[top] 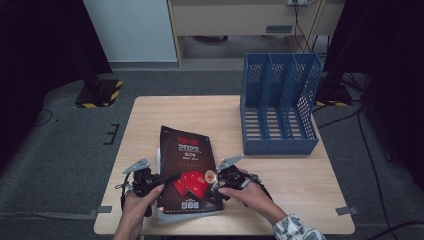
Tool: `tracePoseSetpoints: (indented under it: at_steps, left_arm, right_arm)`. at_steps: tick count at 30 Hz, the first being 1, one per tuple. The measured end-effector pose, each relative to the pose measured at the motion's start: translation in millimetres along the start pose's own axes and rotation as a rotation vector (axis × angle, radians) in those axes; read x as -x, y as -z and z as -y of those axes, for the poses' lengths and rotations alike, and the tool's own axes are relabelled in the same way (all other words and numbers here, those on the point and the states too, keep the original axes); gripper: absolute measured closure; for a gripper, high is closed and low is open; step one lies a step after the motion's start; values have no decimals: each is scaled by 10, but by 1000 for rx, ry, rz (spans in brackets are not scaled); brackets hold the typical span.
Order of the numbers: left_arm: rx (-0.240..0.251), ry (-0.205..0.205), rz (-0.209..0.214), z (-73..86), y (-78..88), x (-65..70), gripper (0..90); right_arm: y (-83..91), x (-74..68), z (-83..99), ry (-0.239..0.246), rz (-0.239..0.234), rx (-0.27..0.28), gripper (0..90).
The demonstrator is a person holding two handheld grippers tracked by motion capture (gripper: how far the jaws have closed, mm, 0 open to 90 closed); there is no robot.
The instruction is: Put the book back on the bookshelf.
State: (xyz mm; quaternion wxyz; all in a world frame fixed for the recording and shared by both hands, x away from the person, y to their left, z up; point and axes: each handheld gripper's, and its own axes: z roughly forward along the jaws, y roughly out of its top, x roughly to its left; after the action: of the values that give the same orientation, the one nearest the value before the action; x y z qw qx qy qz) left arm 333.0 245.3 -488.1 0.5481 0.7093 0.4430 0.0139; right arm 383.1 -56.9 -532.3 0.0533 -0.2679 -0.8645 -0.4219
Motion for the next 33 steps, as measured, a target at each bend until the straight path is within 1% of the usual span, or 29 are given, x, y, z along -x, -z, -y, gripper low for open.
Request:
tracePoseSetpoints:
  at_steps: [1,2,3,4,5,6,7,8,9,10,11,12,14,16,19,21,23,24,25,27,29,30,31,33]
  left_arm:
    - [-17,-3,-25,12,0,-17,856]
    - [-46,-9,-62,25,-3,-33,841]
    - [-57,-11,-90,34,-6,-43,794]
    - [-65,-15,-134,44,-4,-57,645]
    - [-64,-18,-182,48,3,-75,645]
    - [-63,-28,-233,48,23,-100,565]
    - [-67,-44,-264,47,37,-113,457]
    - [-96,-88,-357,44,79,-142,434]
    - [-96,-88,-357,44,79,-142,433]
    - [-107,-103,-389,51,102,-159,418]
    - [-112,-101,-407,59,117,-176,401]
    - [-117,-80,-419,76,141,-207,401]
    - [-130,-55,-426,105,156,-247,396]
    - [-156,-49,-443,126,148,-276,368]
    - [-181,-40,-437,149,123,-311,322]
    - [-198,-40,-435,165,104,-319,319]
    - [-226,-42,-426,182,75,-320,311]
    - [-247,-39,-412,195,51,-315,317]
    - [-247,-39,-412,195,51,-315,320]
    - [-280,-35,-394,215,20,-311,328]
    - [-281,-41,-386,221,6,-299,334]
    - [-281,-40,-374,222,3,-297,364]
    - [-275,-30,-353,226,-7,-292,364]
    - [-279,-46,-360,224,-22,-281,366]
  right_arm:
    - [-1,-4,6,0,1,4,107]
    - [-1,-3,9,7,3,5,107]
    - [-3,-8,15,7,6,10,110]
    - [-2,-12,20,15,8,10,113]
    - [-2,-12,20,15,8,10,113]
    - [-3,-17,21,15,11,9,112]
    - [-4,-20,21,23,15,7,112]
    - [-5,-21,22,26,16,9,113]
    - [-5,-21,22,26,16,9,113]
    - [-7,-23,25,27,19,12,113]
    - [-6,-24,25,27,19,11,113]
    - [-6,-24,25,27,19,11,113]
    - [-8,-30,26,29,23,10,112]
    - [-12,-37,27,35,29,11,111]
    - [-16,-48,32,35,38,13,108]
    - [-18,-48,32,39,40,15,108]
    - [-24,-57,36,40,47,20,107]
    - [-26,-65,43,34,50,25,104]
    - [-26,-65,43,34,50,25,104]
    - [-33,-73,48,32,54,31,94]
    - [-40,-76,52,35,59,38,94]
    - [-41,-75,52,34,60,39,94]
    - [-41,-75,52,34,60,39,94]
    - [-39,-72,52,33,56,40,94]
